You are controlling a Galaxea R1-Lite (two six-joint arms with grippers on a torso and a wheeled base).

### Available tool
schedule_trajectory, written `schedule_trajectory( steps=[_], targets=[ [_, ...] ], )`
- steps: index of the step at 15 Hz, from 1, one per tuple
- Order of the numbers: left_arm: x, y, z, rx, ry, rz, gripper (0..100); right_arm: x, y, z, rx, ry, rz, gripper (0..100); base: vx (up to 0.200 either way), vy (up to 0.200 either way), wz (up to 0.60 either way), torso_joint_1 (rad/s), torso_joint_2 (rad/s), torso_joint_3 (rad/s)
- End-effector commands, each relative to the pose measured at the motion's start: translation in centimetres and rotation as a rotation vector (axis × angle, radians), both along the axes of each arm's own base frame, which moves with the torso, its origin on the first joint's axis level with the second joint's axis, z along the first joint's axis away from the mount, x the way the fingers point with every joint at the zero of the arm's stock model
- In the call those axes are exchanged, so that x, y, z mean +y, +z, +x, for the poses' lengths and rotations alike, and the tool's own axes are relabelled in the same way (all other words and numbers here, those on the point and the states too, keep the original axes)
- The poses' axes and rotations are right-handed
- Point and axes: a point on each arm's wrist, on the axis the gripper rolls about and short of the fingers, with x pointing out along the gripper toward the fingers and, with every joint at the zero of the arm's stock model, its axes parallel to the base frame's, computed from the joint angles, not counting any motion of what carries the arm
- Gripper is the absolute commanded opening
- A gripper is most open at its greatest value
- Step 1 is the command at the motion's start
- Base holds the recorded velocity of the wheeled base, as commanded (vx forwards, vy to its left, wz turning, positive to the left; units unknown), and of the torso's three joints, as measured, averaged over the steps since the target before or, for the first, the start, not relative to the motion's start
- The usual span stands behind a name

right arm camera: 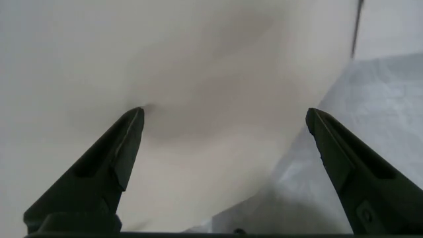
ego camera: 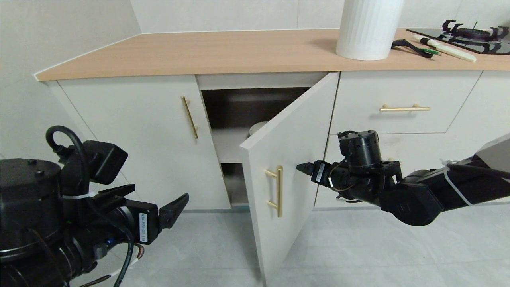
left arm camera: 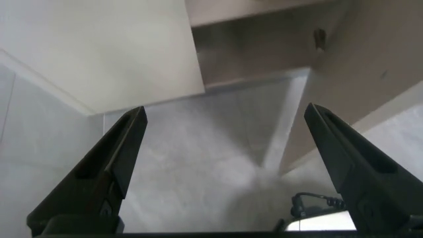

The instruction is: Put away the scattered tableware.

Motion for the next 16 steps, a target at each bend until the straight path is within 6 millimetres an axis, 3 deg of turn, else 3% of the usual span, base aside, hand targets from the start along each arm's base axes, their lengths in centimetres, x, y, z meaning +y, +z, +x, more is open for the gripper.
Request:
schedule_trajectory(
  steps=[1,3,12,16],
  targets=[
    [0.0,0.0,0.1,0.000,0.000,0.000,100,0.8,-0.2,0.5,-0.002,-0.003,0.023,100,0.200,0.000,0.00,-0.002,0.00,-0.002],
    [-0.1,0.0,0.1,0.001,0.001,0.001,100,1.2,-0.3,0.8,0.010,-0.014,0.058,100,0.200,0.000,0.00,0.000,0.00,0.002],
    [0.6,0.5,-0.7,-0.037,0.046,-0.005,100,1.7,0.0,3.6,0.009,-0.136,0.201,100,0.000,0.000,0.00,0.000,0.00,0.000],
    [2.1,1.9,-1.6,-0.108,0.101,-0.054,100,1.3,-0.7,5.3,-0.005,-0.203,0.203,100,0.000,0.000,0.00,0.000,0.00,0.000]
  ],
)
